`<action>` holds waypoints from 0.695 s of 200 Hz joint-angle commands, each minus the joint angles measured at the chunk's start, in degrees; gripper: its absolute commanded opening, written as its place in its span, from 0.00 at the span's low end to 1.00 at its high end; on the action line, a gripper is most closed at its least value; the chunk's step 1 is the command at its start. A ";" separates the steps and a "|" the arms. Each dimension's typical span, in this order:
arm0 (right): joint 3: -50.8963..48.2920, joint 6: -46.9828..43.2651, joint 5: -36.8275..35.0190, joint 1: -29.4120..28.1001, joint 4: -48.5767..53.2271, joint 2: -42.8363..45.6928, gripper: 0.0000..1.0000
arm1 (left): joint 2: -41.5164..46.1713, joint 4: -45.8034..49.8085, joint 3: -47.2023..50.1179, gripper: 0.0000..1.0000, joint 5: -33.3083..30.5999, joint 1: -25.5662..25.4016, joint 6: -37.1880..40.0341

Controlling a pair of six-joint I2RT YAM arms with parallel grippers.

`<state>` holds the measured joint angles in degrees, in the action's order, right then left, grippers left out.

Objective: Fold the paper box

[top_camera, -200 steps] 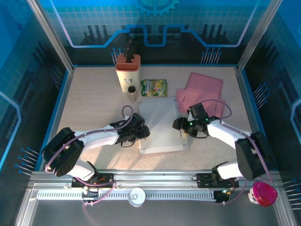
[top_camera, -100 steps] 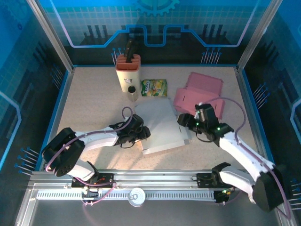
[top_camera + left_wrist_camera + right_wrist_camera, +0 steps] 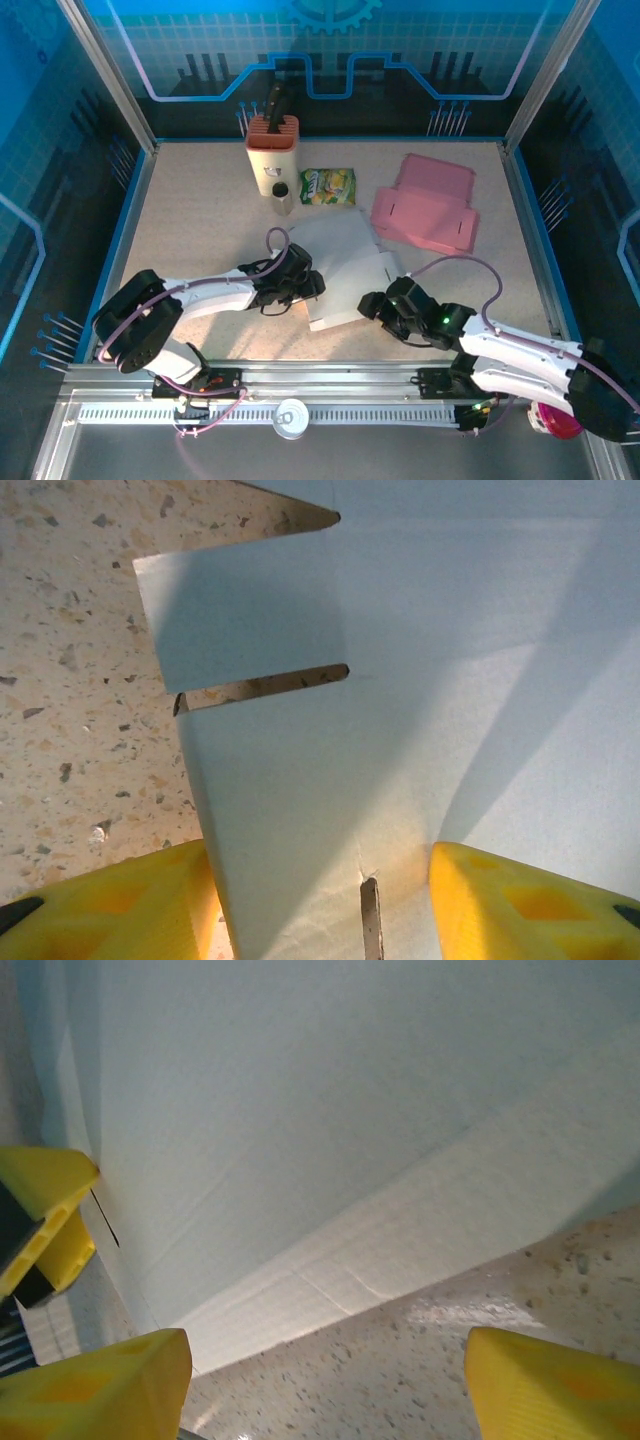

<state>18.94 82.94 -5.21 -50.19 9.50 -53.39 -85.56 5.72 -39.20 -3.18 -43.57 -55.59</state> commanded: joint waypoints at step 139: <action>-5.20 6.54 -9.29 -0.59 -27.20 -3.37 0.59 | -1.80 2.59 -2.88 0.57 0.05 -0.58 0.40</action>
<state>12.84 90.37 -11.55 -50.68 -13.47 -58.37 -86.52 6.50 -40.16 -3.25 -43.68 -55.57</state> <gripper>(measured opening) 0.604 0.568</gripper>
